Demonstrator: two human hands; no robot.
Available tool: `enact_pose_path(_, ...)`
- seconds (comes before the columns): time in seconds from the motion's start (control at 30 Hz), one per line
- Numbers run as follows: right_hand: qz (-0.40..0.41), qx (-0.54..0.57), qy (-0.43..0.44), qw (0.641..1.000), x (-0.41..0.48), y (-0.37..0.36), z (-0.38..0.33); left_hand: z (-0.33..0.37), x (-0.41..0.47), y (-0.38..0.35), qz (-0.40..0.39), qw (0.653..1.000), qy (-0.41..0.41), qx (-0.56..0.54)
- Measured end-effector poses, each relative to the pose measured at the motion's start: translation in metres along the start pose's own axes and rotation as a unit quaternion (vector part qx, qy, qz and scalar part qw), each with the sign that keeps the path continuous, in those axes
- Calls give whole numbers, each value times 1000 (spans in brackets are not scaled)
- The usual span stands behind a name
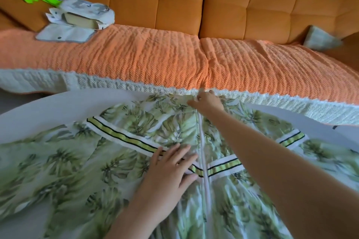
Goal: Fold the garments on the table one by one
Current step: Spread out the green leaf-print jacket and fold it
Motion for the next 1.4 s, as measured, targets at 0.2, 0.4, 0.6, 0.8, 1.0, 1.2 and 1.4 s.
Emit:
enact_pose_path(0.2,55,-7,-13,998,0,2,2,-17,11,19,92,995,8,-29)
enact_pose_path(0.4,117,54,-16,991,-4,10,3,-20,17,5,95,995,9,4)
enact_pose_path(0.6,195,139,45,970,-37,40,-9,-20,17,5,77,997,21,0)
enact_pose_path(0.8,281,120,217,927,-181,38,-10,-24,16,10,103,994,14,-32)
enact_pose_path(1.0,142,77,158,974,-198,-35,28,-59,-19,40,227,932,102,-264)
enact_pose_path(1.2,148,101,143,973,-197,-40,28,-68,-6,117,282,923,142,-219)
enact_pose_path(1.4,137,111,150,973,-196,-43,28,-85,94,91,75,916,239,-315)
Point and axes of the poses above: each hand's wrist, its own x-axis towards the middle knuckle, its own y-axis out of the back of the hand, z = x × y, the point moved 10 cm from there along x, towards the middle knuckle, and after that the axes turned 12 degrees about -z, right-handed, at the moved point
